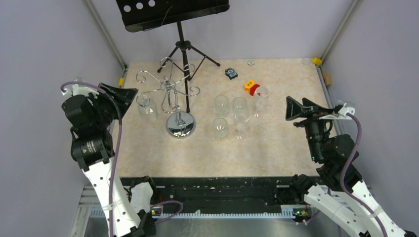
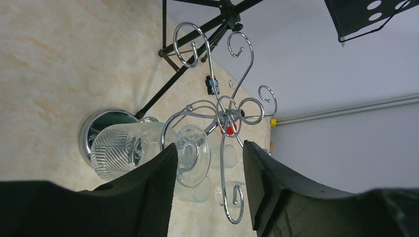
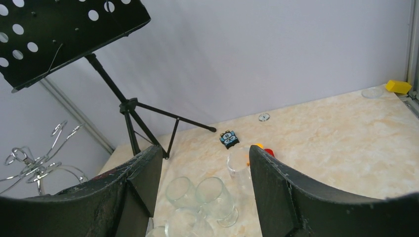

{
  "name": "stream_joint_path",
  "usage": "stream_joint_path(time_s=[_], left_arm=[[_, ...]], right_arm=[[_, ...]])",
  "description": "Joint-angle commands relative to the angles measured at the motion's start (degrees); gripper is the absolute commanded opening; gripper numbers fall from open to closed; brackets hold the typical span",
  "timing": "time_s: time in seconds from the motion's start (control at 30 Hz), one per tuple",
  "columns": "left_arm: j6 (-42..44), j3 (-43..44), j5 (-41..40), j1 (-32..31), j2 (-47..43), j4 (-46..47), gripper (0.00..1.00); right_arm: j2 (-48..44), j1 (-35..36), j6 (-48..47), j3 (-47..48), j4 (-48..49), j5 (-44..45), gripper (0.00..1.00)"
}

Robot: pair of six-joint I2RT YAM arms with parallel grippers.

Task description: Take the wine glass off the wine glass rack

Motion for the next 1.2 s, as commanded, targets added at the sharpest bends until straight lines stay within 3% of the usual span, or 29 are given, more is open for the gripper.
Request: stream_joint_path(time_s=[0.0,0.2,0.3,0.4,0.83,1.17], left_arm=[[-0.5,-2.0,-1.2,0.3,-2.0,0.4,0.55],[-0.8,-5.2,-1.0,0.3,-3.6,1.8,0.55],[-0.9,-5.5,0.0,0.3,-3.4,2.1,0.44],[-1.1,-5.8,0.6,0.3,-3.2,3.0,0.40],[-1.7,-7.8,5.5,0.3,-1.5,5.8,0.42],[-1.1,-8.0,4.8,0.3,-1.8,5.9,0.42]], right_arm=[[0.9,-0.1,-2.4,-1.0,3.8,-1.8,0.66],[1.6,-0.1,-2.6,-1.2,4.2,-2.0,0.66],[1.8,-0.1,-2.6,-1.3,4.3,-2.1,0.66],[1.9,0.0,-2.6,-1.4,4.3,-2.1,0.66],[3.0,-0.1,-4.2,0.1,3.4,-0.9,0.66],[2.9,-0.1,-4.3,0.1,3.4,-0.8,0.66]])
